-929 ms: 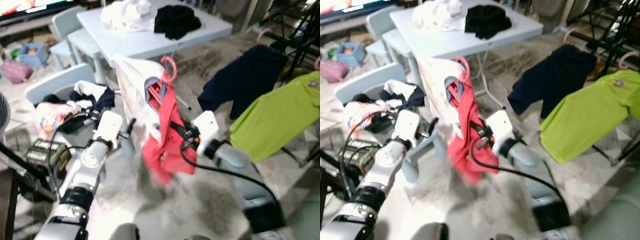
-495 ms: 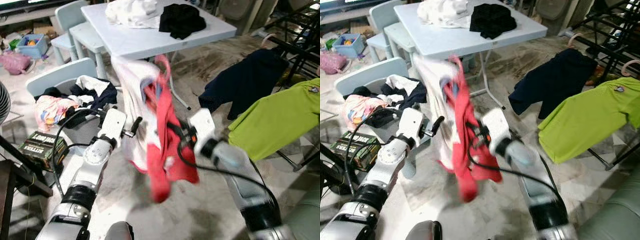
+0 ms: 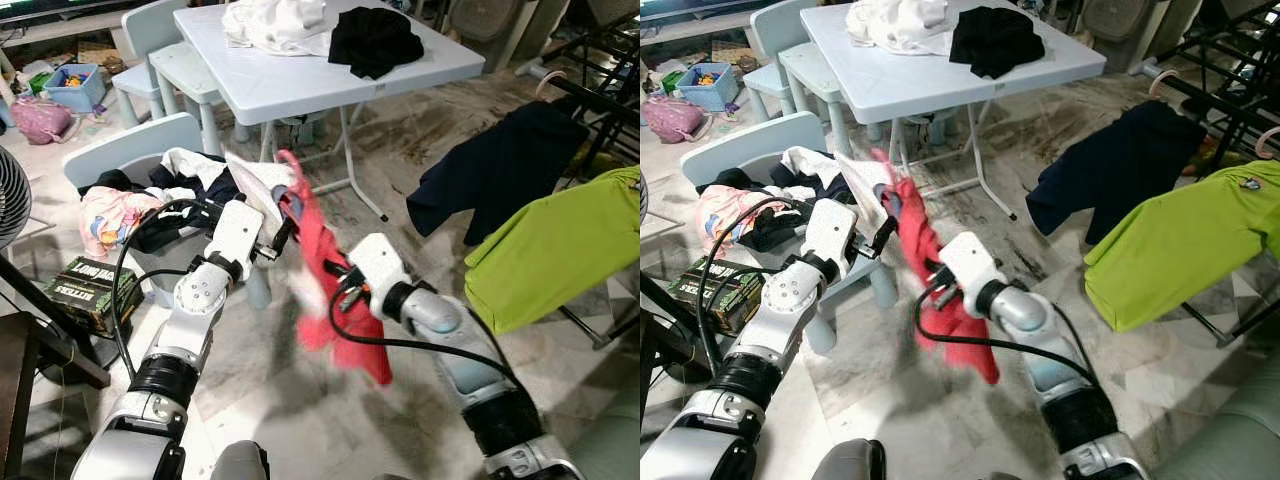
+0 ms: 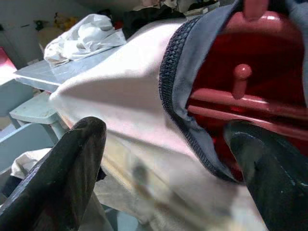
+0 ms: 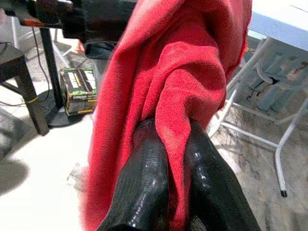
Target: Hang hanger
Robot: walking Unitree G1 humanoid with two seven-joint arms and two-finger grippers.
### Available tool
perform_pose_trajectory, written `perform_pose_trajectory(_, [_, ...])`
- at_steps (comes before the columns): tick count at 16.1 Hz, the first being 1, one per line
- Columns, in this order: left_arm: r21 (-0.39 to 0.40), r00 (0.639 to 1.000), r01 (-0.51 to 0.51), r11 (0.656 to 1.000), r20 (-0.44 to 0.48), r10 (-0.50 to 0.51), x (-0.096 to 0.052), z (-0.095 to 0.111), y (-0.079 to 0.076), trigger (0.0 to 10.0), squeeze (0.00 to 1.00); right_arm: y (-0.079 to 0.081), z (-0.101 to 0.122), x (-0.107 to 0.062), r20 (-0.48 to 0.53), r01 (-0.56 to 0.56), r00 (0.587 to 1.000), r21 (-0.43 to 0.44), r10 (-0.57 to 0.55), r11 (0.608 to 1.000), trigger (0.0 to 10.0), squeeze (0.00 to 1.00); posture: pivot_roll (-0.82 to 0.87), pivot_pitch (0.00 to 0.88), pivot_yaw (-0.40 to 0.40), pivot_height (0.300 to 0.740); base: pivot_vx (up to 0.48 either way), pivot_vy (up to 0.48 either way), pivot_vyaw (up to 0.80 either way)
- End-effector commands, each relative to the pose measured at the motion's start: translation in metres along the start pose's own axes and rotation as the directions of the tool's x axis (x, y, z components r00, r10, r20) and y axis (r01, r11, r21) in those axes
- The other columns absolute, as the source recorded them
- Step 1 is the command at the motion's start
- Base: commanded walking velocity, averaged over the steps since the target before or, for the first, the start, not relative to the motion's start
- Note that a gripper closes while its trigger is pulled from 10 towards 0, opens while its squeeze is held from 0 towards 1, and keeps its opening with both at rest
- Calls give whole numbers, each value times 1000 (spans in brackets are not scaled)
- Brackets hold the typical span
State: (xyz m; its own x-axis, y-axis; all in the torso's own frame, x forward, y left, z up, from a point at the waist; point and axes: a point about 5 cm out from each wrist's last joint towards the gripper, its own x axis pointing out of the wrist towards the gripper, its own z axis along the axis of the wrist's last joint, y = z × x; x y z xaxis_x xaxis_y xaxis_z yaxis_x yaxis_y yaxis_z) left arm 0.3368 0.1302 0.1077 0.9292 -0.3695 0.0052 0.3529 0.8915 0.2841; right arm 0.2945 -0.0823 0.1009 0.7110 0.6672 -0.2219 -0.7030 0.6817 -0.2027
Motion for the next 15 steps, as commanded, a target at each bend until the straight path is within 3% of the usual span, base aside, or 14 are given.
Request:
perform_pose_trajectory(1, [20, 1000, 26, 999, 13, -26, 5, 6, -2, 10000, 0, 6, 15, 7, 54, -60, 997, -21, 61, 998, 10000, 0, -29, 0, 2, 740, 0, 0, 0])
perform_pose_trajectory(3, [20, 1000, 23, 1000, 5, -23, 5, 4, -3, 10000, 0, 10, 23, 8, 88, -104, 991, -7, 105, 995, 10000, 0, -30, 0, 1, 740, 0, 0, 0])
perform_pose_trajectory(6, [20, 1000, 16, 1000, 0, -16, 6, 3, -4, 10000, 0, 16, 31, -5, 115, -218, 970, 28, 213, 976, 10000, 0, -31, 0, -5, 740, 0, 0, 0])
perform_pose_trajectory(8, [-2, 1000, 29, 1000, 5, -29, 6, 3, -7, 10000, 0, 6, 29, -7, 103, -144, 985, 52, 138, 988, 10000, 0, -42, 0, -4, 740, 0, 0, 0])
perform_pose_trajectory(9, [-22, 999, 41, 999, 11, -41, 6, 3, -10, 10000, 0, -6, 28, -4, 102, -42, 994, 50, 37, 998, 10000, 0, -48, 0, -2, 740, 0, 0, 0])
perform_pose_trajectory(10, [-39, 998, 59, 997, 27, -58, 6, 4, -13, 10000, 435, -22, 31, -1, 104, 89, 990, 63, -95, 994, 10000, 0, -51, 0, 0, 740, 0, 0, 0])
perform_pose_trajectory(11, [-30, 998, 55, 998, 21, -54, 6, 4, -13, 10000, 647, -28, 39, 0, 138, 115, 982, 119, -131, 986, 10000, 0, -50, 0, 0, 740, 0, 0, 0])
perform_pose_trajectory(13, [-12, 999, 47, 999, 18, -47, 6, 4, -12, 10000, 706, -34, 49, 3, 166, 134, 973, 165, -161, 977, 10000, 0, -45, 1, -2, 740, 0, 0, 0])
perform_pose_trajectory(14, [-1, 999, 32, 999, 13, -32, 7, 4, -9, 10000, 627, -33, 51, 5, 173, 117, 974, 178, -148, 977, 10000, 0, -40, 3, -4, 740, 0, 0, 0])
perform_pose_trajectory(15, [0, 1000, 24, 1000, 13, -24, 7, 4, -7, 10000, 286, -29, 54, 5, 185, 76, 977, 170, -108, 982, 10000, 0, -38, 5, -7, 740, 0, 0, 0])
